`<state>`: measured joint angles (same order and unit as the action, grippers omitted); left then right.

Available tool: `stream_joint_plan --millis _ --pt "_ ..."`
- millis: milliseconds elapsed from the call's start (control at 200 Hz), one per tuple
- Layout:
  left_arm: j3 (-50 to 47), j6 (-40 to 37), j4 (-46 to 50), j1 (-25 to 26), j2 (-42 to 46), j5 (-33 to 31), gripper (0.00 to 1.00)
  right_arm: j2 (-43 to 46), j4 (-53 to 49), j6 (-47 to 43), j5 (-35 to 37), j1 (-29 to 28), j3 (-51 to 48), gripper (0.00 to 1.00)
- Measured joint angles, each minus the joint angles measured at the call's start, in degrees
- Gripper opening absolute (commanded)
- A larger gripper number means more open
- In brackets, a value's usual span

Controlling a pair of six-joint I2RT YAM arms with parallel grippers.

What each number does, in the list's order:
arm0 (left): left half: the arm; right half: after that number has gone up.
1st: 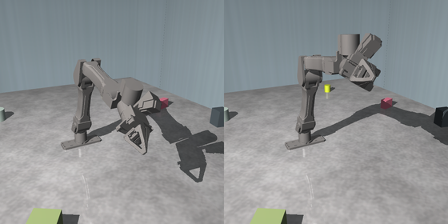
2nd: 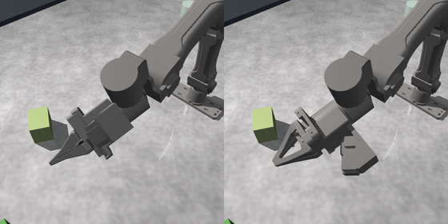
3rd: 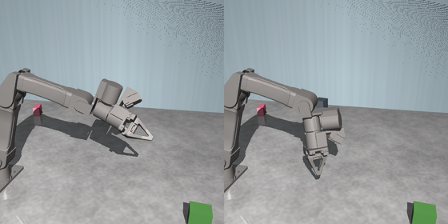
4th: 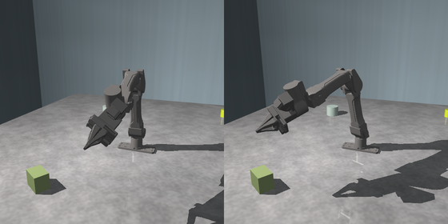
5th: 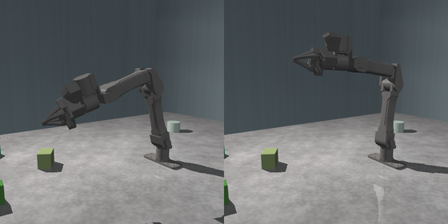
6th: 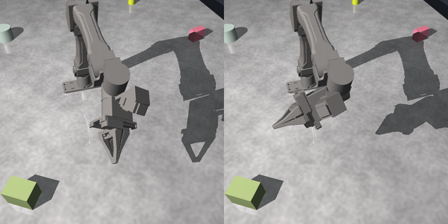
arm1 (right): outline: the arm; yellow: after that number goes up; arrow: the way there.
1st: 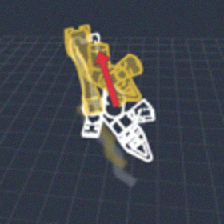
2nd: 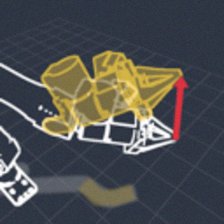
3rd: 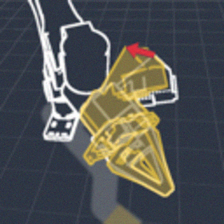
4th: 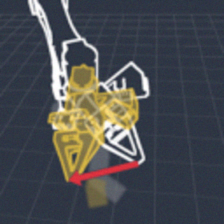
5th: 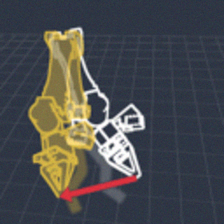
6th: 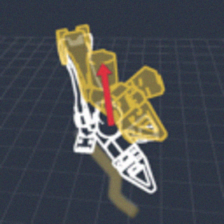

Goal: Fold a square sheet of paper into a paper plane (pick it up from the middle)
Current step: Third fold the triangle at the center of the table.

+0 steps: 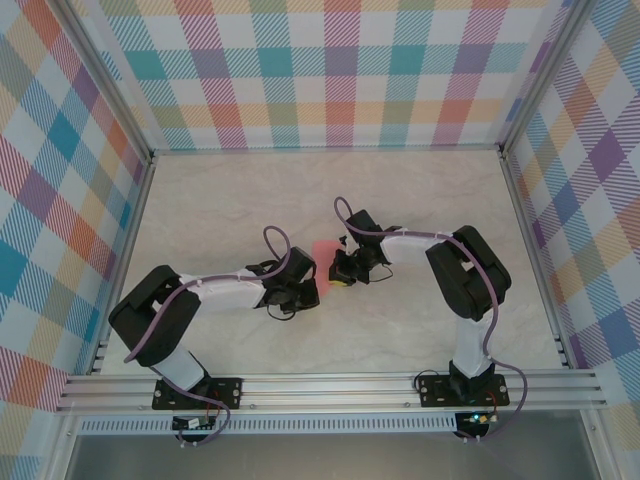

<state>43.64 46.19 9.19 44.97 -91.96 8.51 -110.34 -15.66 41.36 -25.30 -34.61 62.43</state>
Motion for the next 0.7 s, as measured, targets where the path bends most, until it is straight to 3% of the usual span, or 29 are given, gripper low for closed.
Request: stream_joint_plan --millis 450,700 --pt "0.5 -2.8 8.9 0.0 2.8 -0.7 0.1 -0.1 -0.3 0.0 -0.1 0.0 0.3 0.03" --pt "0.5 -0.6 2.9 0.0 4.3 -1.4 0.08 -0.1 -0.3 0.0 -0.1 0.0 0.3 0.03"
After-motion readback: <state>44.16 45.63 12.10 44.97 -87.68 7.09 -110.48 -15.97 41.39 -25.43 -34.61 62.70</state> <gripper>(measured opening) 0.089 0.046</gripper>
